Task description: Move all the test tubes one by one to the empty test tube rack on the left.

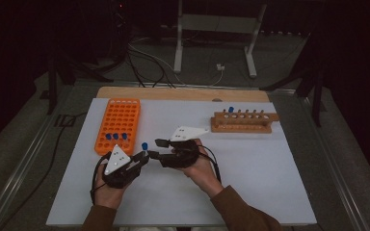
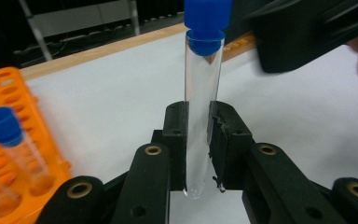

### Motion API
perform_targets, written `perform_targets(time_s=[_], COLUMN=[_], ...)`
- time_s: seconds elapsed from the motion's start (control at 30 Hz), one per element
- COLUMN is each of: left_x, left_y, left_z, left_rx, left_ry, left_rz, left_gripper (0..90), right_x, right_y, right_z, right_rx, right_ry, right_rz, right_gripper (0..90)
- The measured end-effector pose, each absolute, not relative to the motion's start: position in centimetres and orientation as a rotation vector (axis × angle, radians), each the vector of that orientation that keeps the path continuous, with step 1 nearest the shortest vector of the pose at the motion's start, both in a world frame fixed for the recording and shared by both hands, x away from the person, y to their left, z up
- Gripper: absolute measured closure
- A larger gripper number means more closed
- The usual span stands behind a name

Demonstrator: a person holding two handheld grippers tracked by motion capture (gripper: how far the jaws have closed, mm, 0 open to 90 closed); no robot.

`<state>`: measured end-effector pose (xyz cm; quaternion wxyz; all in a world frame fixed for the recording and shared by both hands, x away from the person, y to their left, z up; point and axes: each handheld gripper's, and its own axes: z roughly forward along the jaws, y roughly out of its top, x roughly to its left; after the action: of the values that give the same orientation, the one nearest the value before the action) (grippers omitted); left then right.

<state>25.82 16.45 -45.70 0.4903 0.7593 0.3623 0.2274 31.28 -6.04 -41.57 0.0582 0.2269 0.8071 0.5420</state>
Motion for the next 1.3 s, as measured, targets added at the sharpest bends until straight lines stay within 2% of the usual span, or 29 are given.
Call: perform_targets(time_s=[0.17,0.33,0.83,1.3], left_x=[25.9,25.9,25.7,25.8], left_y=[17.6,18.5,21.9,25.7], left_z=[-45.6,-45.6,-45.1,-44.9], left_rx=[1.819,1.8,1.737,1.634], left_ry=[0.913,0.946,1.024,1.119], left_rz=[0.561,0.572,0.648,0.775], left_gripper=[78.0,78.0,78.1,78.1], right_x=[31.6,32.1,32.7,31.9], right_y=[-7.9,-10.3,-18.4,-23.6], right_z=[-41.5,-41.6,-42.7,-43.7], right_rx=[0.737,0.806,0.98,1.084], right_ry=[2.401,2.346,2.208,2.09], right_rz=[1.615,1.593,1.503,1.463], right_gripper=[29.2,15.6,3.8,1.2])
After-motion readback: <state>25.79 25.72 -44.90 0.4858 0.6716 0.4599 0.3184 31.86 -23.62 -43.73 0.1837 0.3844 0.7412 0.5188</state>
